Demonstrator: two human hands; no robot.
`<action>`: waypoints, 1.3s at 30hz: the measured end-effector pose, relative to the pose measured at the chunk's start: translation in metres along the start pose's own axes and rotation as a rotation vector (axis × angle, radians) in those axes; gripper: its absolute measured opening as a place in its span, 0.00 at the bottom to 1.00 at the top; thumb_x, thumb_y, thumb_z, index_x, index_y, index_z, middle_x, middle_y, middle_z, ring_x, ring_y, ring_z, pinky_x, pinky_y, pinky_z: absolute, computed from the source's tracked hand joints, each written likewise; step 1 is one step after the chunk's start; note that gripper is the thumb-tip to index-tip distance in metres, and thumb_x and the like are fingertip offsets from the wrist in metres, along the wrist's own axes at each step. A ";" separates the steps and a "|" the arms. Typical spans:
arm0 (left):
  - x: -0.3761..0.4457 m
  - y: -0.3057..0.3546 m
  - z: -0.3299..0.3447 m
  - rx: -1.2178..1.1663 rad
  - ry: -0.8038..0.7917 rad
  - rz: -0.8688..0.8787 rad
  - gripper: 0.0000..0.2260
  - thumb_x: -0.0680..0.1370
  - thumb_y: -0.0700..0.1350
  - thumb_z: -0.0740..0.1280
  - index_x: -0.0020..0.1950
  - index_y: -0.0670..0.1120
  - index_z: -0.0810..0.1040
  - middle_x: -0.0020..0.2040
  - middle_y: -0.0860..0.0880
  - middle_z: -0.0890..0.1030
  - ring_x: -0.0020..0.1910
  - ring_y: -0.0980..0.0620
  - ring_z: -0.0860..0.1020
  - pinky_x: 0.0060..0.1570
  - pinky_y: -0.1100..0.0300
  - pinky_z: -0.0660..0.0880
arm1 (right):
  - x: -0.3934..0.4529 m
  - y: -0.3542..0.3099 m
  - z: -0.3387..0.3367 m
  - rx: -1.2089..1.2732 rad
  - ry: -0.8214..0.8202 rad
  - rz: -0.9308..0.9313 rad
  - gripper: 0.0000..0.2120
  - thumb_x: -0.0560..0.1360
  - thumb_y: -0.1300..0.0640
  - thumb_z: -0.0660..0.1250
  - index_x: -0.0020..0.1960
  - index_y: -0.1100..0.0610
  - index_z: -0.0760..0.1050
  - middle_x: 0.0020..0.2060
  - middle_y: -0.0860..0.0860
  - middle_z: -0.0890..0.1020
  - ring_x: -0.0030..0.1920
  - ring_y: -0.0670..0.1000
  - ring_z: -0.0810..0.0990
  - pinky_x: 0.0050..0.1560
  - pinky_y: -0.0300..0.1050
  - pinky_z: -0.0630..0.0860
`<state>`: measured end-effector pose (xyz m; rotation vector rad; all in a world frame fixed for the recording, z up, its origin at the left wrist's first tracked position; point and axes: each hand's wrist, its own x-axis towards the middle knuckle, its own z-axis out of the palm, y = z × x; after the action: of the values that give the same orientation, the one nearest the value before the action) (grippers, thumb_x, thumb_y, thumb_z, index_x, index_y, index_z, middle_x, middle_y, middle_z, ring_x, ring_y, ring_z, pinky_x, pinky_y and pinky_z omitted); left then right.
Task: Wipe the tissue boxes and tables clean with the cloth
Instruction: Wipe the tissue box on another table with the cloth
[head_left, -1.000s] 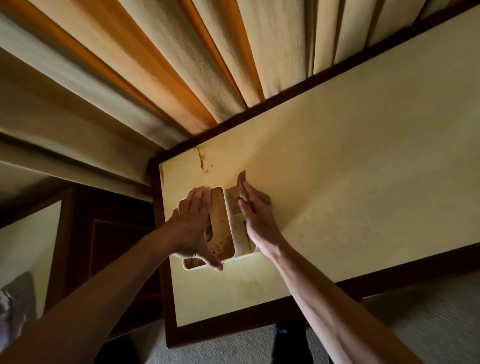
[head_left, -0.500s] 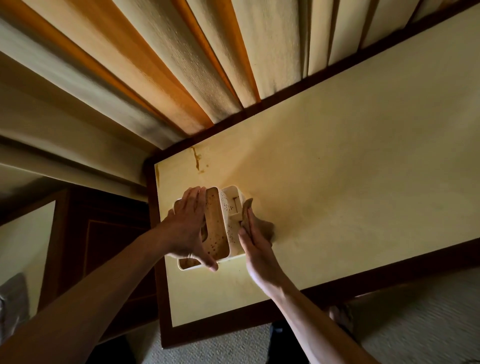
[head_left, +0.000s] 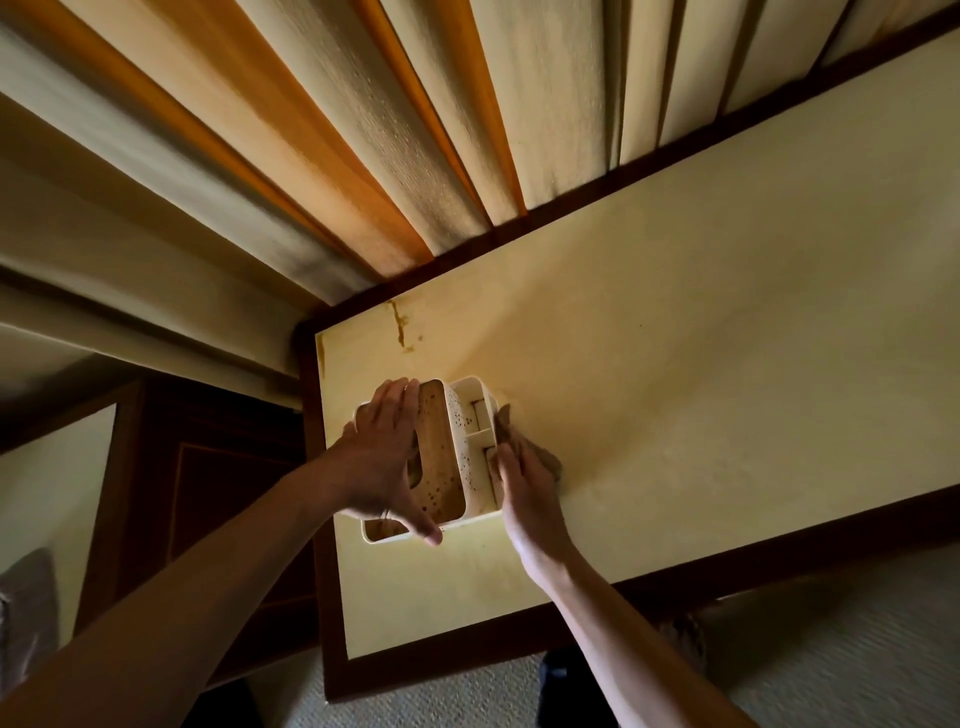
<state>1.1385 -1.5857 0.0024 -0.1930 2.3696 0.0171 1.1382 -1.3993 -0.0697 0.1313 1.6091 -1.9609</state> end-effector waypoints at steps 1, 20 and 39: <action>0.000 -0.001 0.000 -0.002 0.001 0.007 0.75 0.50 0.79 0.72 0.75 0.52 0.23 0.77 0.53 0.25 0.77 0.45 0.28 0.77 0.37 0.48 | -0.001 -0.005 0.000 0.013 0.010 -0.024 0.20 0.83 0.49 0.54 0.73 0.49 0.69 0.65 0.50 0.76 0.65 0.48 0.75 0.64 0.55 0.75; -0.006 -0.006 0.002 -0.047 0.057 0.065 0.73 0.50 0.81 0.71 0.72 0.57 0.19 0.76 0.52 0.23 0.75 0.45 0.25 0.78 0.39 0.43 | 0.072 -0.085 0.050 -0.321 -0.144 0.400 0.09 0.79 0.62 0.56 0.43 0.59 0.73 0.43 0.56 0.78 0.43 0.54 0.76 0.40 0.42 0.73; -0.004 -0.004 0.002 -0.057 0.012 0.044 0.76 0.51 0.78 0.73 0.73 0.52 0.20 0.74 0.53 0.20 0.72 0.48 0.21 0.77 0.38 0.41 | 0.027 -0.082 0.045 -0.675 -0.173 -0.008 0.16 0.84 0.55 0.51 0.67 0.61 0.68 0.63 0.57 0.74 0.63 0.58 0.72 0.63 0.49 0.66</action>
<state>1.1432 -1.5887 0.0034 -0.1688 2.3866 0.1054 1.0882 -1.4432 0.0010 -0.3023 2.0469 -1.2944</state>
